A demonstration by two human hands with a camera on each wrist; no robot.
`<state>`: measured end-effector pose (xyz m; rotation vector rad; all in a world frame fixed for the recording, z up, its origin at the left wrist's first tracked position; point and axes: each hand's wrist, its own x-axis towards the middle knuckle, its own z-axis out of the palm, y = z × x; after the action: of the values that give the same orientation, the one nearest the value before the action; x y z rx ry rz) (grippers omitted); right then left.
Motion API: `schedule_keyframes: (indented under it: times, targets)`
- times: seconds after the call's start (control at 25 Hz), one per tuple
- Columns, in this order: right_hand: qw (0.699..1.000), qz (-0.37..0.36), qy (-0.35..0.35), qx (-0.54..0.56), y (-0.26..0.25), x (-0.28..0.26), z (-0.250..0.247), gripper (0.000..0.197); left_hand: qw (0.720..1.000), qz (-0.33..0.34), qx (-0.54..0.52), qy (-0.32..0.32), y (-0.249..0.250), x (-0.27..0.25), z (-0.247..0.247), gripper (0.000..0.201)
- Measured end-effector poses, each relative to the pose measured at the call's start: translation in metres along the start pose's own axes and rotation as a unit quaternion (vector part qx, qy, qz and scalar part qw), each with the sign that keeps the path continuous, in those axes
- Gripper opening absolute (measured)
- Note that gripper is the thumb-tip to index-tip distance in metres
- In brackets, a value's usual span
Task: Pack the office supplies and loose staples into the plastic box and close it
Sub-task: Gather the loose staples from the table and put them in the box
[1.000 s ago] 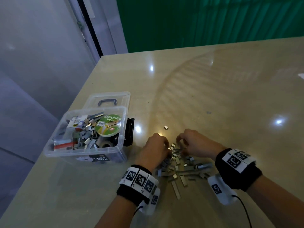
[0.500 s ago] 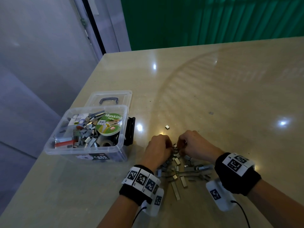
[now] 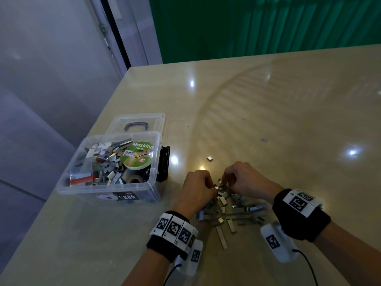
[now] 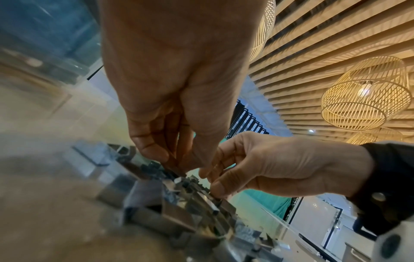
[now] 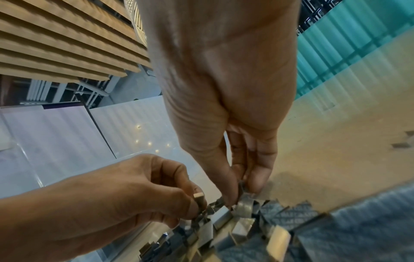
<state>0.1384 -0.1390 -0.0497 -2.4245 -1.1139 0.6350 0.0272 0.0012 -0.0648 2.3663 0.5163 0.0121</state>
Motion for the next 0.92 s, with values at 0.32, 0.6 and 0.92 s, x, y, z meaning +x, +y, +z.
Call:
schedule_keyframes:
  times: [0.32,0.6,0.92]
  targets:
    - [0.997,-0.013,0.02,0.069,-0.003,0.003,-0.023,0.016,0.999,0.029,0.019,-0.024,-0.007,0.0,-0.008,0.006]
    - [0.992,-0.023,0.012,0.124,-0.025,0.006,-0.041,0.016,0.997,0.062,-0.01,0.035,0.011,-0.014,-0.046,0.014]
    - [0.985,-0.107,-0.006,0.136,-0.109,0.037,-0.057,0.02,0.984,0.091,-0.051,0.146,0.002,-0.056,-0.142,0.018]
